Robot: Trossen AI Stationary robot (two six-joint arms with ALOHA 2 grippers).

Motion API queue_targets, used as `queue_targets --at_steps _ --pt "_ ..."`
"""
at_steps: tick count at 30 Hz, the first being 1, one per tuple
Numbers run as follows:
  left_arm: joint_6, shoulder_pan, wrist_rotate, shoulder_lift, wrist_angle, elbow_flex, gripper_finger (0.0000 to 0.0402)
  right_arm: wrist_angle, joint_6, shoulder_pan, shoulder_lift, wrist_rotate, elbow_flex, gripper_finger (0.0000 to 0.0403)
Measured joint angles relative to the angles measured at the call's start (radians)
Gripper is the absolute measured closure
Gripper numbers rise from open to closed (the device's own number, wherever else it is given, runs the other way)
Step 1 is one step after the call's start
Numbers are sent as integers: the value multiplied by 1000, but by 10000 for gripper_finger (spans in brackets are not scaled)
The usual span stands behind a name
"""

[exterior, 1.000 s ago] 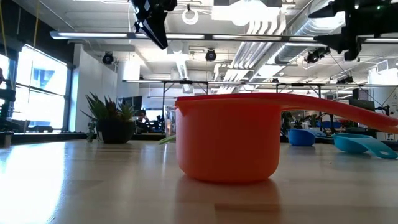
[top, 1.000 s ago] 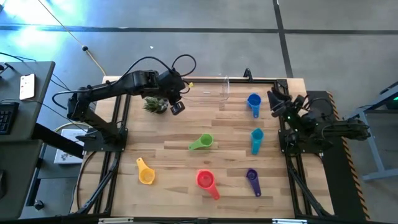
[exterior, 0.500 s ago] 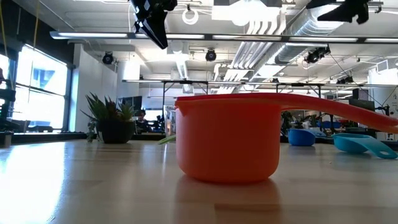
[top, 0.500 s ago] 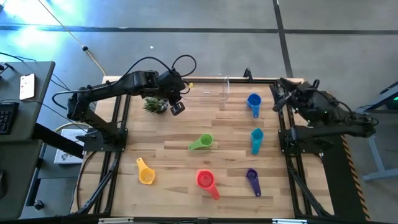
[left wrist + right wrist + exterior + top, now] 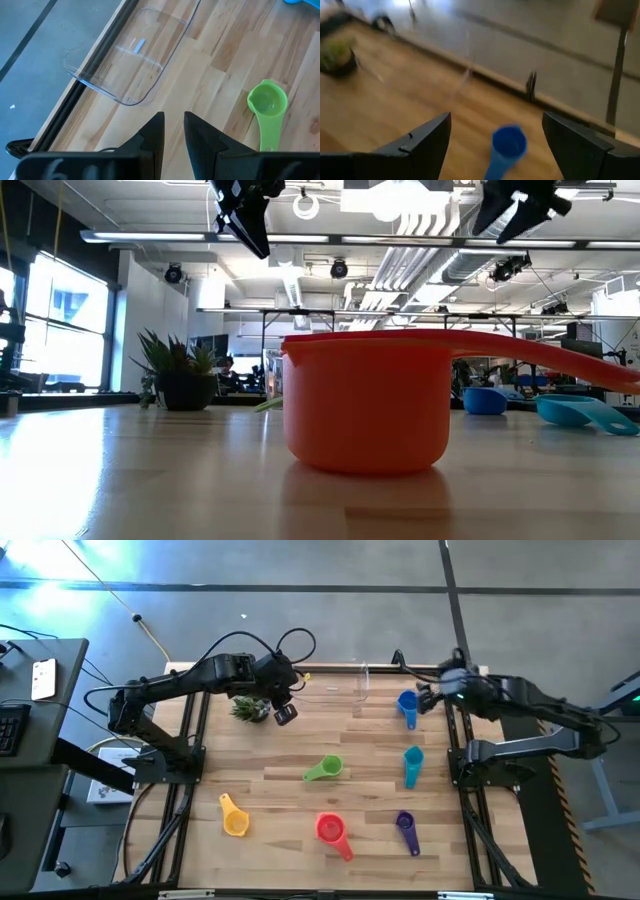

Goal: Nest measuring cups in basket
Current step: Stack the blue measuring cup into the red measuring cup

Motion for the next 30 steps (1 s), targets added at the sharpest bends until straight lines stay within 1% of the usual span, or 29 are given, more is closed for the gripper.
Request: queue_targets --at_steps 6,8,11,19,25,30 --pt "0 0 0 0 0 0 339 -32 -118 -166 123 -314 1 98" --pt "0 0 0 0 0 0 339 -30 -153 -197 162 -371 1 98" --pt "0 0 0 0 0 0 339 -30 -189 -231 219 -396 1 98" --pt "-1 0 0 0 0 0 339 -30 -256 -309 400 -412 1 98" --pt "-1 0 0 0 0 0 339 -26 -300 -342 534 -413 1 98" --pt "-1 0 0 0 0 0 339 -12 -325 -356 618 -427 1 98"
